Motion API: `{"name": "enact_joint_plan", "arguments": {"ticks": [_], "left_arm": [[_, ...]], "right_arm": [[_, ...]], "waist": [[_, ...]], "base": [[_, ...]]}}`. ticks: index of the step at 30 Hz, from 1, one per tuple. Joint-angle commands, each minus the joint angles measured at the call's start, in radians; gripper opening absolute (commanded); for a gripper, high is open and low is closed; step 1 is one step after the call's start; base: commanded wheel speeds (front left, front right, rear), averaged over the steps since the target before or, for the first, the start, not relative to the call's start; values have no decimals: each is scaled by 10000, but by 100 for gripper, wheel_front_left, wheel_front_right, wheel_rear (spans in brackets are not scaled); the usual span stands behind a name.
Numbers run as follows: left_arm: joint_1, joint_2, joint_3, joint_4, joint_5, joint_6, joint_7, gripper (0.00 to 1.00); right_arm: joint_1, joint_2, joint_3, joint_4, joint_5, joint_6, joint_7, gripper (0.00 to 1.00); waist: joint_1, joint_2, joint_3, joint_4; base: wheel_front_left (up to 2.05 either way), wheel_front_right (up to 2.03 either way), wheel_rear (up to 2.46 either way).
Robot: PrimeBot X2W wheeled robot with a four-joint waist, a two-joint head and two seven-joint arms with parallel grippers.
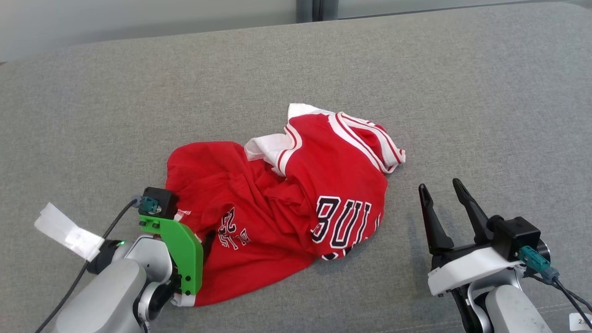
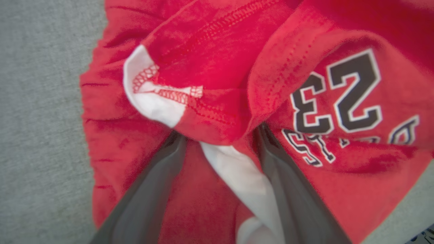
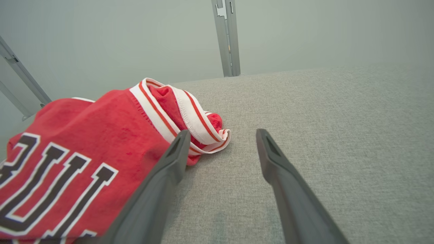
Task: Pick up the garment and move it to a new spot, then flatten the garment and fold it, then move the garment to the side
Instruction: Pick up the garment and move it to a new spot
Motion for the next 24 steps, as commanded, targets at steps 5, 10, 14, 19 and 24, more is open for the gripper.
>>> {"name": "enact_joint_plan", "arguments": {"ticks": [5,10,14,19,24], "left_arm": [[-372,-26,-360,487,394,-468,-113,0],[-965,1035,305,-718,443,-343,-229,0],[-1357,2591,1274,-1515,294,204,129,0],[-1766,4218,2448,-1436,-113,588,558,0],[-2068,5222,3240,-877,-548,643,720,0]], "right_arm": [[70,19,-127,31,65,-3,-33,100],[284,1,-307,-19,45,-3,-33,100],[159,29,-239,-16,31,-3,-33,100],[-99,69,-83,50,69,-3,-33,100],[-287,108,6,52,117,-3,-33,100]], "waist": [[1,0,-62,-40],[1,0,-98,256],[1,0,-34,447],[1,0,121,472],[1,0,294,309]], "base": [[0,0,0],[0,0,0],[0,0,0],[0,0,0],[0,0,0]]}}
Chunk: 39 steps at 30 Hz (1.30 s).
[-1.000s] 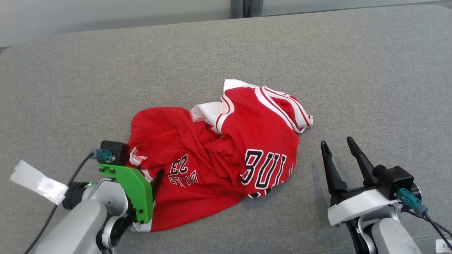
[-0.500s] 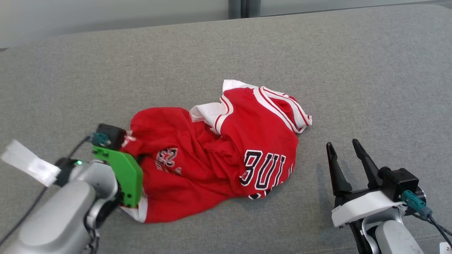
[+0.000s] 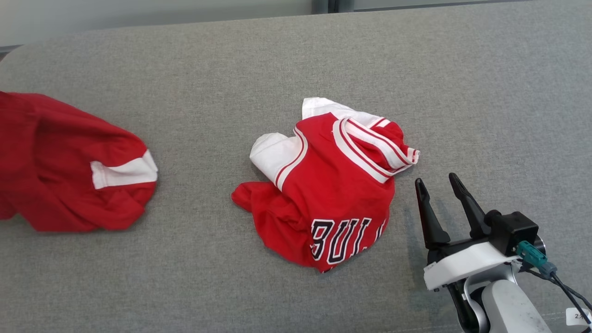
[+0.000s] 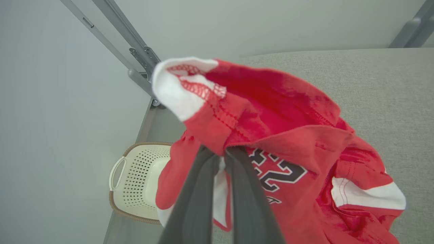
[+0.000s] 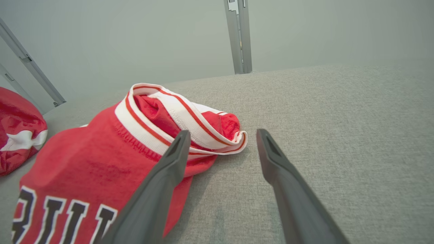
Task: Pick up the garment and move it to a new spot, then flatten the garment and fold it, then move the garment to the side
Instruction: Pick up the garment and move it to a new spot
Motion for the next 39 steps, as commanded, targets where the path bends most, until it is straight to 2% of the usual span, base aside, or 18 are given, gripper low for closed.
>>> {"name": "enact_joint_plan", "arguments": {"ticks": [1,6,10,11,12,14,16,19,26,27,28,29,31,34,39], "left_arm": [[-129,199,118,142,-97,15,-66,0],[-251,1078,523,649,191,250,-346,0],[-404,1362,804,755,96,324,-503,0],[-440,1418,832,732,115,289,-550,0],[-439,1361,702,586,159,31,-511,0],[-363,950,520,528,-54,-167,-323,0],[-257,677,285,615,87,-99,-289,0],[88,-200,-54,1027,-182,-169,-315,0],[687,-1813,-279,2299,-772,-725,-1132,0],[690,-1884,-310,2434,-700,-727,-1283,3],[696,-1964,-317,2592,-641,-667,-1425,43],[705,-2102,-326,2706,-646,-626,-1534,100],[689,-2269,-418,2797,-532,-604,-1719,100],[552,-2452,-393,2580,-290,-332,-2292,100],[919,-2926,-639,1217,102,93,-3022,100]], "right_arm": [[-92,-19,-25,-6,28,-3,-33,100],[-57,13,-137,-28,33,-3,-33,100],[-82,22,-203,-8,-14,-3,-33,100],[-100,23,-230,-9,-30,-3,-33,100],[-109,23,-285,-17,-43,-3,-33,100],[-145,24,-289,14,-74,-3,-33,100],[-226,26,-212,49,-97,-3,-33,100],[-347,28,-33,73,-61,-1,-33,100],[-371,0,-34,49,-39,-3,-33,100],[-318,-9,-80,47,-56,-3,-33,100],[-265,-5,-107,36,-77,-3,-33,100],[-216,-12,-128,28,-86,-3,-33,100],[-156,-40,-173,42,-80,-3,-33,100],[-104,-40,-249,39,-87,-3,-33,100],[147,-39,-334,35,-82,-3,-33,100]], "waist": [[0,0,80,-107],[0,0,204,-281],[0,0,266,-308],[0,0,287,-302],[0,0,305,-265],[0,0,337,-217],[0,0,375,-178],[0,0,421,-191],[0,0,484,-339],[0,0,472,-346],[0,0,457,-350],[0,0,435,-350],[0,0,380,-350],[0,0,245,-340],[0,0,-98,-255]], "base": [[0,0,0],[0,0,0],[0,0,0],[0,0,0],[0,0,0],[0,0,0],[0,0,0],[0,0,0],[0,0,0],[0,0,0],[0,0,0],[0,0,0],[0,0,0],[0,0,0],[0,0,0]]}}
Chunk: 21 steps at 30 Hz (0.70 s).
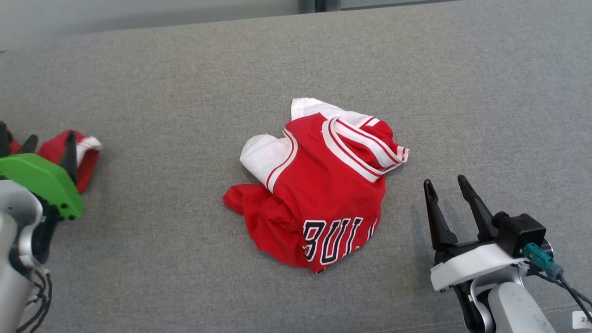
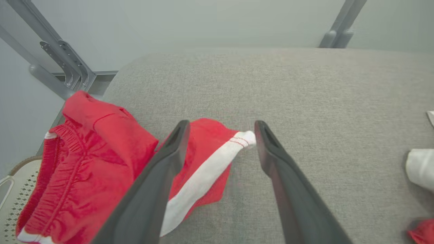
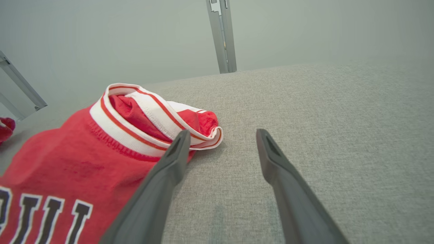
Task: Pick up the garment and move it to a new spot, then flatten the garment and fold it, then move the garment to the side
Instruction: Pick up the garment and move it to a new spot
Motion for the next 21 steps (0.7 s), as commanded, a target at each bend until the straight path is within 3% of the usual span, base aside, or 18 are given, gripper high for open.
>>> {"name": "enact_joint_plan", "arguments": {"ticks": [1,6,10,14,21], "left_arm": [[278,-97,-47,-511,205,269,-331,100],[877,-402,-158,-2231,648,1036,-1072,100],[1617,-787,-334,-3214,806,1255,-1867,100],[2070,-1028,-474,-3490,997,1226,-2541,100],[3088,-1987,-545,-2975,1087,641,-4066,100]], "right_arm": [[148,-87,-47,-41,-37,-3,-33,100],[264,-152,-62,-291,-144,-3,-33,100],[341,-243,-108,-549,-146,-3,-33,100],[367,-359,-83,-754,-233,-3,-34,100],[517,-575,-84,-1113,-296,-3,-33,100]], "waist": [[0,0,-216,56],[0,0,-496,-72],[0,0,-749,-336],[0,0,-888,-575],[0,0,-1024,-1191]], "base": [[0,0,0],[0,0,0],[0,0,0],[0,0,0],[0,0,0]]}}
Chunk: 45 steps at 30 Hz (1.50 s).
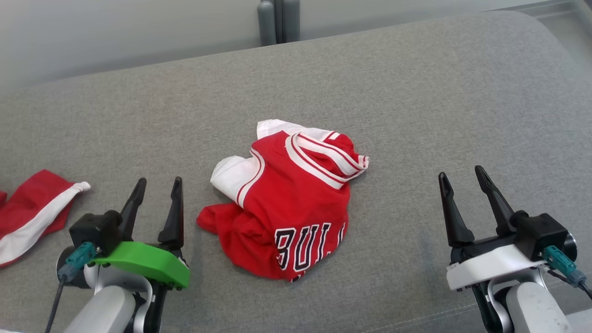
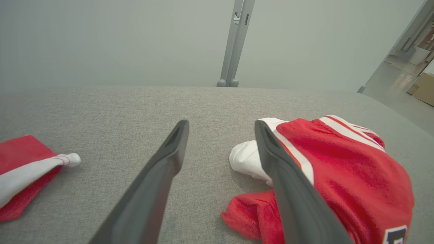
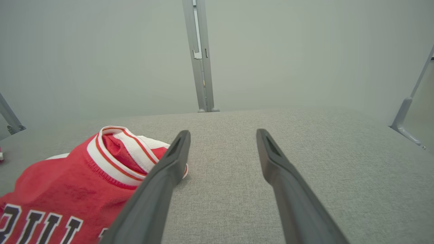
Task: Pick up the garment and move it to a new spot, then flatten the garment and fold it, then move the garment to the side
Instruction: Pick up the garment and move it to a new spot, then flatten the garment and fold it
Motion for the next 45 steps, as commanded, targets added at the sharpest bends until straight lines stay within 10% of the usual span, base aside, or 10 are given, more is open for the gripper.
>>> {"name": "enact_joint_plan", "arguments": {"ticks": [1,13,24,34,45], "left_arm": [[186,-155,103,39,87,-108,-93,100],[1746,-1628,1446,686,1416,-875,-189,100],[2581,-1840,2433,1202,2127,-1154,-190,100],[855,-2748,1906,2523,1029,-2424,1190,100],[-1021,-3595,2019,4627,-694,-2828,3801,100]], "right_arm": [[209,-73,-15,-34,-17,-3,-33,100],[813,-299,58,302,-55,-3,-33,100],[920,-453,309,566,-26,-3,-33,100],[277,-412,820,773,47,-3,-33,100],[64,-311,919,892,122,-3,-33,100]], "waist": [[0,0,-119,-242],[0,0,-1065,499],[0,0,-1573,1023],[0,0,-1267,995],[0,0,-872,-143]], "base": [[0,0,0],[0,0,0],[0,0,0],[0,0,0],[0,0,0]]}}
